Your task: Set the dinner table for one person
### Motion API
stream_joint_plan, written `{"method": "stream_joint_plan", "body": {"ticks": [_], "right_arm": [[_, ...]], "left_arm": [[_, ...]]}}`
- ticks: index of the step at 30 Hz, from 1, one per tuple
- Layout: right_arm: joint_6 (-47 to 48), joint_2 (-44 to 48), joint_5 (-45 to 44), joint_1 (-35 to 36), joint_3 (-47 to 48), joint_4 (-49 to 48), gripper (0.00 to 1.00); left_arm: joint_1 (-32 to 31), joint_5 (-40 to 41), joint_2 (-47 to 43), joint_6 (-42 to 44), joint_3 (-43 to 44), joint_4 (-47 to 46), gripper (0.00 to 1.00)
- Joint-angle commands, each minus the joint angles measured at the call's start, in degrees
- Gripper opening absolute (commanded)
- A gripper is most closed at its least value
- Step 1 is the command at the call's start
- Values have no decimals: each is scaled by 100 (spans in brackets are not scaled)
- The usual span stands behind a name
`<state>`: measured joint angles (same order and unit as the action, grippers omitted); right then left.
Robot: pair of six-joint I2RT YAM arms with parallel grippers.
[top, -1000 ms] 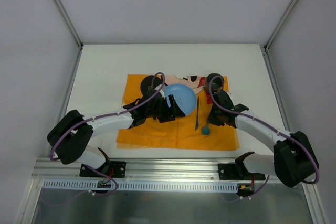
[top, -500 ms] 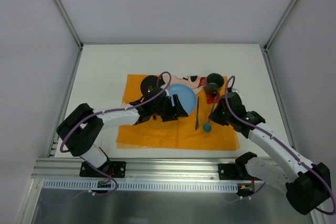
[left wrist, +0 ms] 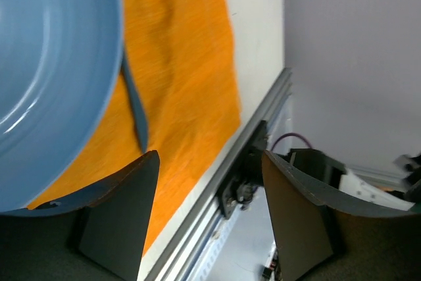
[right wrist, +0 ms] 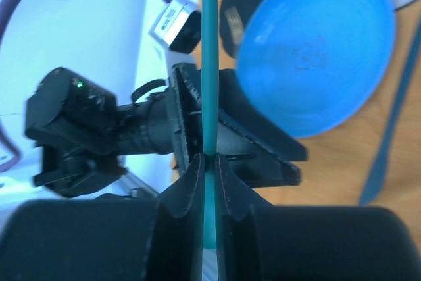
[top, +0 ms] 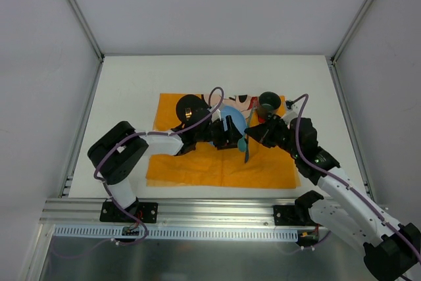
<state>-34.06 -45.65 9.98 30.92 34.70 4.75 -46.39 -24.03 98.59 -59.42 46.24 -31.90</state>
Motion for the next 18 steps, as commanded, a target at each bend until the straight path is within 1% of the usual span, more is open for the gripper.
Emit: {"method": "stream_joint_plan", "body": {"ticks": [1,4,8,14,18], "right_arm": [[-759,258,496,46,-393,-1678,0],[-909,249,637,81,-490,-1925,1],[-1181,267,663,230,-823,-2416,1],[-1260,284,716,371,-982,-2111,0],[-1419,548,707,398,-1499,-2110,1]], "left_arm": [[7,-295,152,-499,-53,-1379,64],[7,-365,249,-676,-71,-1809,63],[7,-348,275,-694,-45,-1987,63],[51,-357,310,-668,-27,-2039,63],[139,-357,284,-615,-89,-2013,63]]}}
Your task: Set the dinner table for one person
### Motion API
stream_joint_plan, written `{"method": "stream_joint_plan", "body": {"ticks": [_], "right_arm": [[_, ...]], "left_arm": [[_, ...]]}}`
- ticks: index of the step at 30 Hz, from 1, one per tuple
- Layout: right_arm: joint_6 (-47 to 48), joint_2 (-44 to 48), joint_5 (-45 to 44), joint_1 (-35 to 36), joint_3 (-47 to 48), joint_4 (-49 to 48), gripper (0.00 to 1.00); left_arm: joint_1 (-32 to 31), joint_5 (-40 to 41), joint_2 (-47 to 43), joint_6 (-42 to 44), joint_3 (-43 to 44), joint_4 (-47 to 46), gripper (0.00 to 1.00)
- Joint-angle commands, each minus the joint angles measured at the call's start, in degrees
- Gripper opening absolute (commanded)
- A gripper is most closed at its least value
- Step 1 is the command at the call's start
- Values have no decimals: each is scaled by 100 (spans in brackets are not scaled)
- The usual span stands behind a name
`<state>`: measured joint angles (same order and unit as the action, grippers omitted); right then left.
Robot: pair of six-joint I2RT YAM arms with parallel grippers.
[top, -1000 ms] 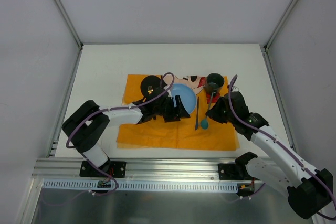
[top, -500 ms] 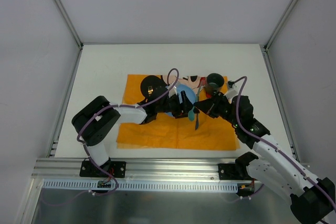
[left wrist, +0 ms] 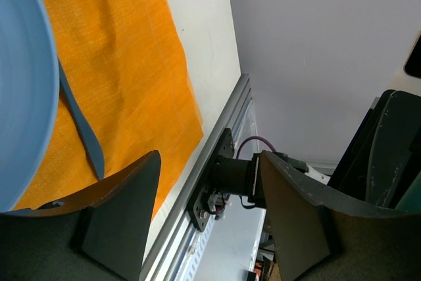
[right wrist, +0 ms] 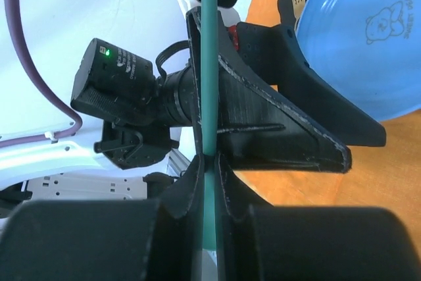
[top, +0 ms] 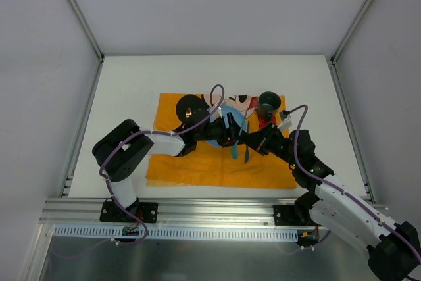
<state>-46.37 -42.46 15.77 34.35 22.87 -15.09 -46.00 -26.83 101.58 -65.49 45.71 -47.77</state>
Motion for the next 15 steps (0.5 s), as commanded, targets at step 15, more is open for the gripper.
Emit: {"method": "stream_joint_plan", "body": {"ticks": [15], "right_arm": [[14,1091,-197,54,-460,1237,1]], "left_arm": [[293,54,-384,783,69,328,62]]}}
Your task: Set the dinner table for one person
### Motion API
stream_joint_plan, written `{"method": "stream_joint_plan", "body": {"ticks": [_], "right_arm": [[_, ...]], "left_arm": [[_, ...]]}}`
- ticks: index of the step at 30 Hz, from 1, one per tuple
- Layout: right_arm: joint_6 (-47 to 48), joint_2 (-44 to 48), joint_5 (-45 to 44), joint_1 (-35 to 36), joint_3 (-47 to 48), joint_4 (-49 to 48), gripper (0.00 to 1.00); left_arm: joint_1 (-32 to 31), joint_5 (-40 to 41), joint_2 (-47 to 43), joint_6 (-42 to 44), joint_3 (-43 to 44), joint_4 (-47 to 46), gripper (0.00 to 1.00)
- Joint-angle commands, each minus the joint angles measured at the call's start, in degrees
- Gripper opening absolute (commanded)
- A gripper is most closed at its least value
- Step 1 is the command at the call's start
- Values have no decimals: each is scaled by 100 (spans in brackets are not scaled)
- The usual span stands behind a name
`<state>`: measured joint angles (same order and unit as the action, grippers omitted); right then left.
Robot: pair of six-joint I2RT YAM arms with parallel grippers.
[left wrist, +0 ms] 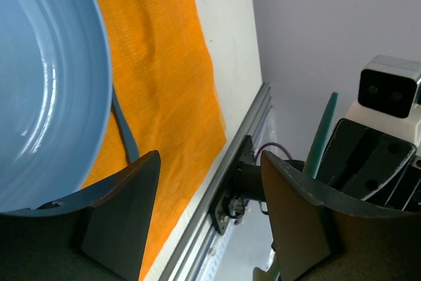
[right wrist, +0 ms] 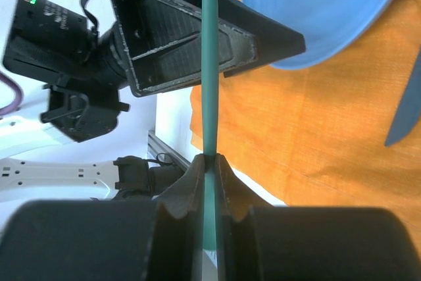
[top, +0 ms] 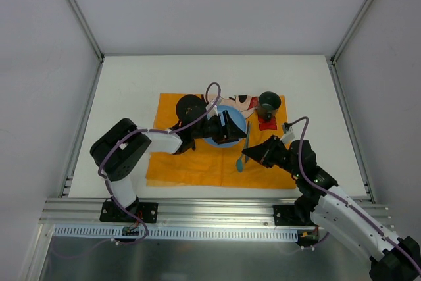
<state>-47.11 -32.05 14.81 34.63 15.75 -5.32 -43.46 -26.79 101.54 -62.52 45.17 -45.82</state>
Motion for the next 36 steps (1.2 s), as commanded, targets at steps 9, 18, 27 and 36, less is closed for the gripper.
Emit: {"method": "stream_joint_plan", "body": {"ticks": [9,18,27,36], "right_arm": [[18,-284,49,35,473,48,1],[-17,-389,75,44,473,14,1],[-149,-705,189,96,368,-425,0],[-132,-1048,189,246,543,-584,0]], "left_arm": [[48,384,-758,1005,203,908,63],[48,718,-1153,1242,212,1251,62],[57,808,-1418,1550,317,1471,61],[48,-160,-636,1392,844,1199,60]]}}
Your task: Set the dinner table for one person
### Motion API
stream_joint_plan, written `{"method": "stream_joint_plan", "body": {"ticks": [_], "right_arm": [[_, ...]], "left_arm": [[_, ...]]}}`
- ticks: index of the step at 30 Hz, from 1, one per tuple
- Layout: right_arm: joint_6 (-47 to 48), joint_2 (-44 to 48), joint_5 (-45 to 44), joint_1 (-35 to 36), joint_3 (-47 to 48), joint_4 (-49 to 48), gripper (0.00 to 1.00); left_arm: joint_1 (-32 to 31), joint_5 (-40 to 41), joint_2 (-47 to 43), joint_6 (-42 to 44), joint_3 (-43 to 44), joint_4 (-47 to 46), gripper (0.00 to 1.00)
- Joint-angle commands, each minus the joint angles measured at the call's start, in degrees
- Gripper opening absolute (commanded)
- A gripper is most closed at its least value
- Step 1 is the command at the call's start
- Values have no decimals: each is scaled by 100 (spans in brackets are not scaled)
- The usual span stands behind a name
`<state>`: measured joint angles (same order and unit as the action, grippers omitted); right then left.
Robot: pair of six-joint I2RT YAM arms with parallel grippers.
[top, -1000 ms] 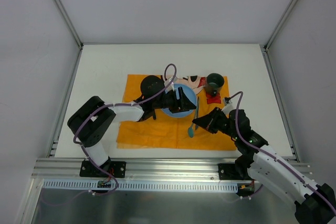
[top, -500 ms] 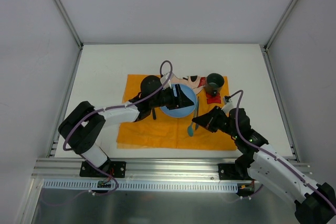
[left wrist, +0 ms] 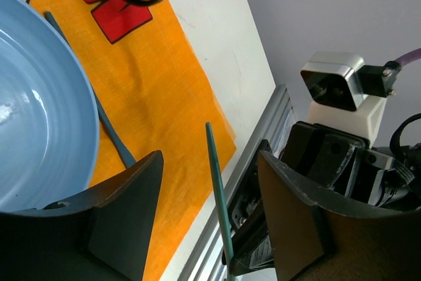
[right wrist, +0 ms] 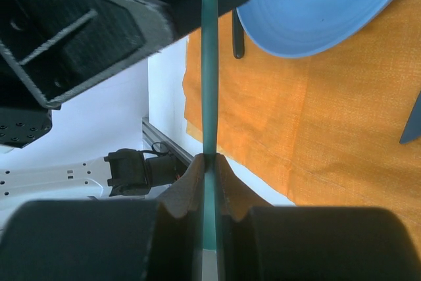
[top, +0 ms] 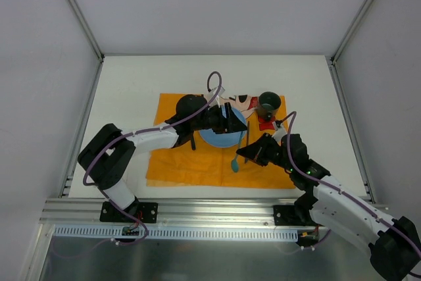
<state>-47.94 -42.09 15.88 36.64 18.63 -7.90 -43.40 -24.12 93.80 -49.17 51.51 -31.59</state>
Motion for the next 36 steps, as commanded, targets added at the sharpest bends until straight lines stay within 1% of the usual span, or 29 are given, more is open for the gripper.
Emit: {"method": "stream_joint_plan", "body": {"ticks": [1,2,5,8,9,11,12,14,15,16,25,26,29,30,31,32,33,34,35,36], "right_arm": [[-40,-63,82,53,272,-335,0],[-31,-89,82,53,290,-344,1],[-13,-247,82,80,360,-423,1],[-13,-397,91,124,413,-502,1],[-13,-467,91,124,430,-545,0],[-13,-528,91,133,439,-572,1],[-22,-564,82,159,439,-598,1],[-22,-599,82,168,439,-625,1],[-13,-608,65,176,439,-625,0],[-13,-625,64,177,431,-625,1],[48,-661,29,185,466,-555,1],[92,-643,21,194,492,-407,3],[267,-521,-120,194,632,41,43],[311,-468,-216,194,694,147,70],[364,-415,-269,194,729,279,79],[452,-362,-322,185,764,507,85],[505,-266,-418,194,852,622,93],[549,-195,-471,194,887,736,96],[619,-143,-594,194,922,1007,98],[646,-20,-647,194,958,1097,98]], "left_arm": [[33,-470,165,56,211,-233,59],[33,-497,174,56,211,-277,57],[24,-541,235,48,202,-286,54],[24,-524,227,74,176,-277,45],[24,-524,218,100,184,-260,38],[24,-489,218,118,202,-198,30],[24,-462,218,144,211,-102,21],[24,-419,218,162,246,-31,10],[24,-409,209,188,255,30,1],[24,-401,209,197,263,57,0],[24,-147,95,337,255,346,0],[24,-85,34,381,255,417,0],[24,223,-89,566,263,715,0],[24,293,-168,662,272,794,0],[24,485,-212,706,281,882,0],[24,574,-248,750,272,961,0],[24,688,-344,803,281,1136,0],[24,855,-397,812,272,1260,0],[24,1265,-511,795,264,1383,0],[24,1496,-564,760,255,1662,0]]}}
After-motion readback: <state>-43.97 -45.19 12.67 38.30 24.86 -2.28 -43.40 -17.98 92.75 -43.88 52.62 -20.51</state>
